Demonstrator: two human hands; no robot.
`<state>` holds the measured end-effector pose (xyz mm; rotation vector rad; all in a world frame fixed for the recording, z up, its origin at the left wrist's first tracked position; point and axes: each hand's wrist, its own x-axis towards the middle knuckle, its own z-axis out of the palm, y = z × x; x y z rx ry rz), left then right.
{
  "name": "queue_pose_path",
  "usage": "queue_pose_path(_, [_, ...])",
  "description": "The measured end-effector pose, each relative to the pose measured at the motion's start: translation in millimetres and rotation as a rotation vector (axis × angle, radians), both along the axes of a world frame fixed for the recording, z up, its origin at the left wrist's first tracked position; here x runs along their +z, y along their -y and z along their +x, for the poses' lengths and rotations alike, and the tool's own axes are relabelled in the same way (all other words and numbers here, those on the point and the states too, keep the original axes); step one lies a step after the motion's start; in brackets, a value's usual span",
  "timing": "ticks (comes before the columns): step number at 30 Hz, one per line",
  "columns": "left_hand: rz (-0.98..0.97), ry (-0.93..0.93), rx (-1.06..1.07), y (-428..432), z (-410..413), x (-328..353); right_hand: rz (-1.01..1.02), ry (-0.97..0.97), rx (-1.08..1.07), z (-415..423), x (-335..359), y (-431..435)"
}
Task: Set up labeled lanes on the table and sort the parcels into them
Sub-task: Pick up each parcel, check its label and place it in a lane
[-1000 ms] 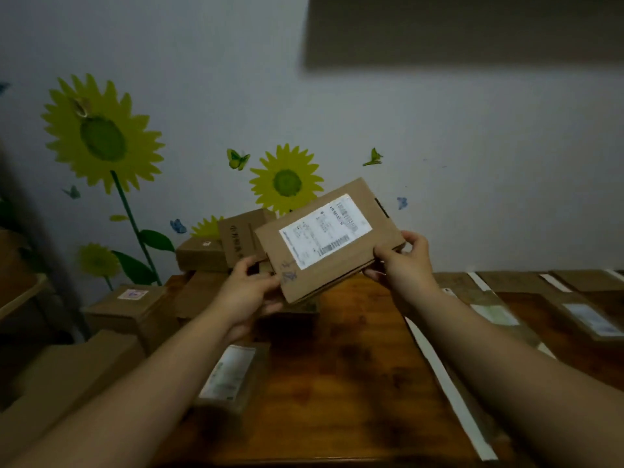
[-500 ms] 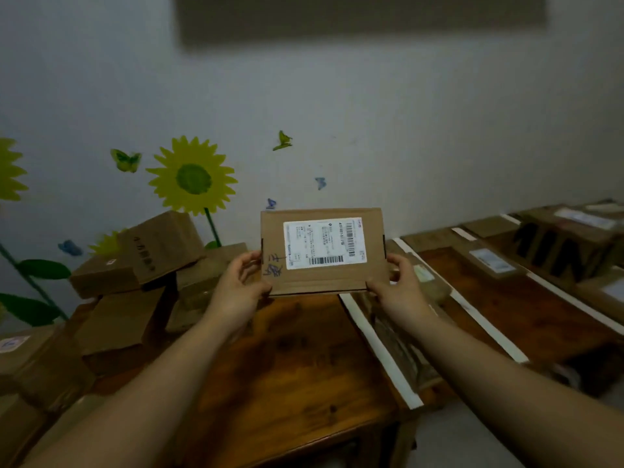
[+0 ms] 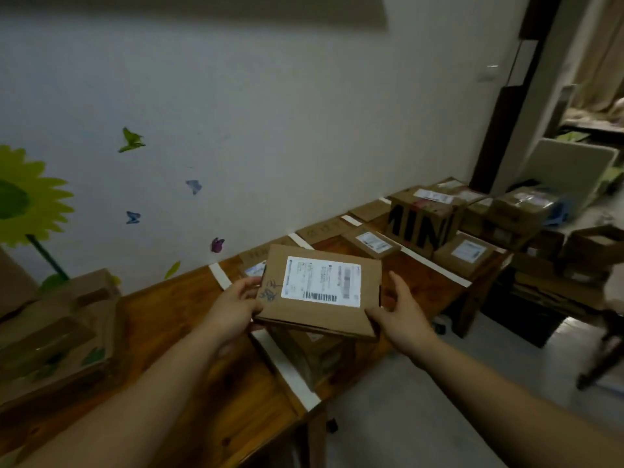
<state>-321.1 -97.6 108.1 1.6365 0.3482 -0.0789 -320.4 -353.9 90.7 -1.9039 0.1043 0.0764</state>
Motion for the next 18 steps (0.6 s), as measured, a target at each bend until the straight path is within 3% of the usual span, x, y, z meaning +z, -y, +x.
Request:
queue_pose_path(3, [0.014,-0.011,-0.034,43,28,-1,0.062,0.003,-0.016,28,-3,51])
queue_pose_path(5, [-0.022,0.032,0.056,76,48,-4,0.098,-0.03,-0.035,48,-9,81])
queue_pose_path(8, [-0.216,0.026,0.264,128,71,-8,0.126,-0.031,-0.09,74,-21,119])
queue_pose_path(10, [-0.302,-0.062,0.165,166,76,-12,0.123,-0.008,-0.103,88,-26,132])
queue_pose_path(13, [-0.131,-0.184,-0.049,215,78,-19,0.115,-0.011,-0.061,106,-30,140])
queue_pose_path(18, [0.046,-0.194,-0.007,219,110,-34,-0.116,0.014,0.129,139,-37,148])
